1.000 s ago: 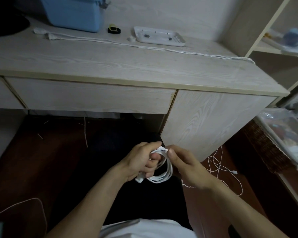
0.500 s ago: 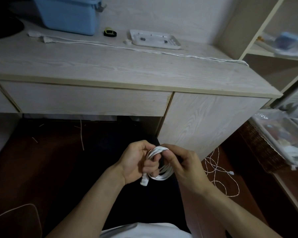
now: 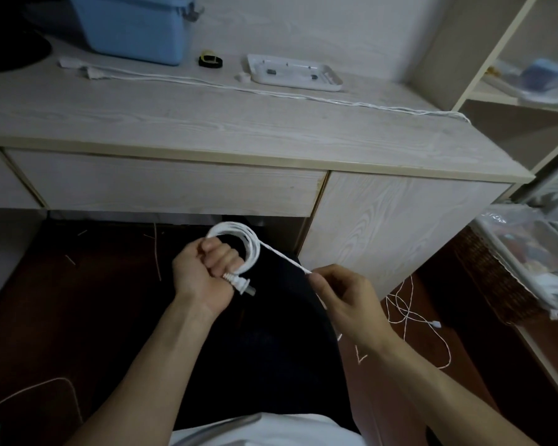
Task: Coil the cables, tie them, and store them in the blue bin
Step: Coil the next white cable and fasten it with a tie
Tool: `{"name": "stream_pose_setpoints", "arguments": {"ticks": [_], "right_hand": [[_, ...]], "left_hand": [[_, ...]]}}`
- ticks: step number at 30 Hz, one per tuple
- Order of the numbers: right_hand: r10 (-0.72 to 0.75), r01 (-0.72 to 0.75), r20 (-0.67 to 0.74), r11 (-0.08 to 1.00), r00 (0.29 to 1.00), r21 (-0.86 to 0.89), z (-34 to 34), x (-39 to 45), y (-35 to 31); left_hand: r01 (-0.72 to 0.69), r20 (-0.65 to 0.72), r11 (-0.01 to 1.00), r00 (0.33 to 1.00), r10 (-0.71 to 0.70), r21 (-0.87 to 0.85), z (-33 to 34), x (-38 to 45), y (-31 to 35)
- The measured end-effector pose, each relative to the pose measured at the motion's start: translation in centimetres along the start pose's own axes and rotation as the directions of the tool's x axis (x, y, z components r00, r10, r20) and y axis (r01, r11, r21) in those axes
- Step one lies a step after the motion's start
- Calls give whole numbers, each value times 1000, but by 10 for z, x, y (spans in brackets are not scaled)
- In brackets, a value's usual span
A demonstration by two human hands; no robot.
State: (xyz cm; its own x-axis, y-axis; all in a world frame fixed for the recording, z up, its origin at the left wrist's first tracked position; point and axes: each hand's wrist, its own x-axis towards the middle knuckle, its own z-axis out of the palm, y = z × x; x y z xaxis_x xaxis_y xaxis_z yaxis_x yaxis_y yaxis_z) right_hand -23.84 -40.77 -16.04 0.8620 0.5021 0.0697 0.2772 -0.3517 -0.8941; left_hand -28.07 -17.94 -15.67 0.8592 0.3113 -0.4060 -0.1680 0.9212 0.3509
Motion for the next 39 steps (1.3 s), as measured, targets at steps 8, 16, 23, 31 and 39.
{"name": "stream_pose_setpoints", "arguments": {"ticks": [8,16,23,31,39], "right_hand": [[-82,221,416,928,906,-299,14,-9,-4],[-233,399,502,881,833,-253,17,-12,-10],[-149,382,522,846,840,-373,14,-13,-2],[-239,281,160,897,958,-341,4,-4,-10],[-106,94,-66,982,992,-167,-3,0,-6]], "left_hand": [[-225,13,954,974,227,200,-1,11,-8],[-454,396,329,889,232,828,-12,-5,-41],[-253,66,888,967,247,384,-9,12,-33],[-281,304,131,928,-216,951,-21,-6,-21],[-22,264,422,808,-527,906,4,-32,-32]]}}
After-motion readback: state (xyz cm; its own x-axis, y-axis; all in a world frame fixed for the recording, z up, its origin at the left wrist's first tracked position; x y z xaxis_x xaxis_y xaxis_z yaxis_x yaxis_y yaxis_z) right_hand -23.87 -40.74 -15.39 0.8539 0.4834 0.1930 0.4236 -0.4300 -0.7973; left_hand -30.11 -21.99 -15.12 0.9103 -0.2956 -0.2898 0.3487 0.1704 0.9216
